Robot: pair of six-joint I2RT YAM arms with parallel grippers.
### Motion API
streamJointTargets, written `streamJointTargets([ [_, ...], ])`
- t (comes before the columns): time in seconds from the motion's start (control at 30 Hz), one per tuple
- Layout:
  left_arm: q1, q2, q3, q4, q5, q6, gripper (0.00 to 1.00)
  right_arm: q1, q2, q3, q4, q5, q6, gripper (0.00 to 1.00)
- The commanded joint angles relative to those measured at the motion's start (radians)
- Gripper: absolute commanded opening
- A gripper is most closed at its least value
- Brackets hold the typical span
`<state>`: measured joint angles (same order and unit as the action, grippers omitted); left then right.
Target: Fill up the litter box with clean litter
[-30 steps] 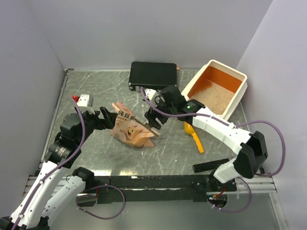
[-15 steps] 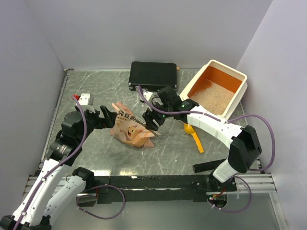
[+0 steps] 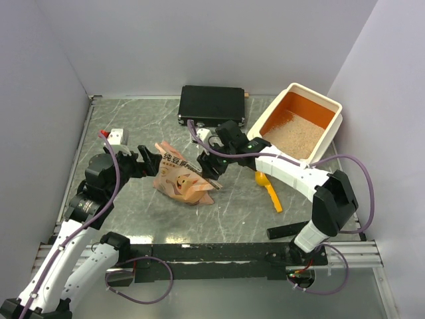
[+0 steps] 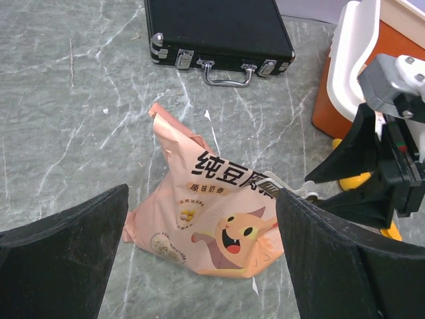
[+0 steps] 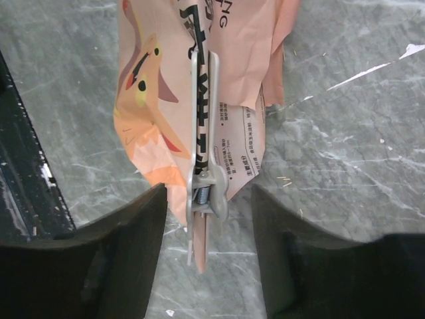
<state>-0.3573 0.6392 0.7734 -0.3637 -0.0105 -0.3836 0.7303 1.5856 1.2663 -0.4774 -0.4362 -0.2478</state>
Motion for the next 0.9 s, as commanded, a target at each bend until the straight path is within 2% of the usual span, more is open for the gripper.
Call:
streamJointTargets([
  [0.0, 0.004, -0.003, 0.001, 0.032, 0.023, -0.009, 0.97, -0.003, 0.004, -0.001, 0.039, 0.002, 0.007, 0.43],
  [0.03, 0.006, -0.004, 0.001, 0.032, 0.023, -0.009, 0.97, -0.003, 0.007, -0.002, 0.039, 0.007, 0.008, 0.35],
  [0.07, 0.004, -0.004, 0.001, 0.031, 0.024, -0.008, 0.97, -0.003, 0.01, -0.001, 0.036, 0.011, 0.008, 0.18],
  [0.13, 0.006, -0.004, 0.001, 0.031, 0.026, -0.009, 0.97, -0.003, 0.004, -0.01, 0.04, 0.043, 0.019, 0.0],
  [0.3, 0.006, -0.007, 0.001, 0.032, 0.029, -0.009, 0.97, -0.002, -0.105, -0.07, 0.057, 0.091, 0.042, 0.0],
  [0.47, 0.006, -0.009, 0.003, 0.032, 0.037, -0.011, 0.97, -0.003, -0.251, -0.082, -0.055, 0.243, 0.103, 0.0],
  [0.63, 0.008, -0.012, 0.003, 0.031, 0.029, -0.014, 0.97, -0.014, -0.386, -0.166, -0.136, 0.434, 0.245, 0.0],
  [0.77, 0.008, -0.01, 0.007, 0.025, 0.027, -0.012, 0.97, -0.048, -0.394, -0.215, -0.246, 0.584, 0.399, 0.0],
  [0.87, 0.008, -0.019, 0.004, 0.028, 0.02, -0.012, 0.97, -0.055, -0.355, -0.257, -0.316, 0.632, 0.502, 0.0],
])
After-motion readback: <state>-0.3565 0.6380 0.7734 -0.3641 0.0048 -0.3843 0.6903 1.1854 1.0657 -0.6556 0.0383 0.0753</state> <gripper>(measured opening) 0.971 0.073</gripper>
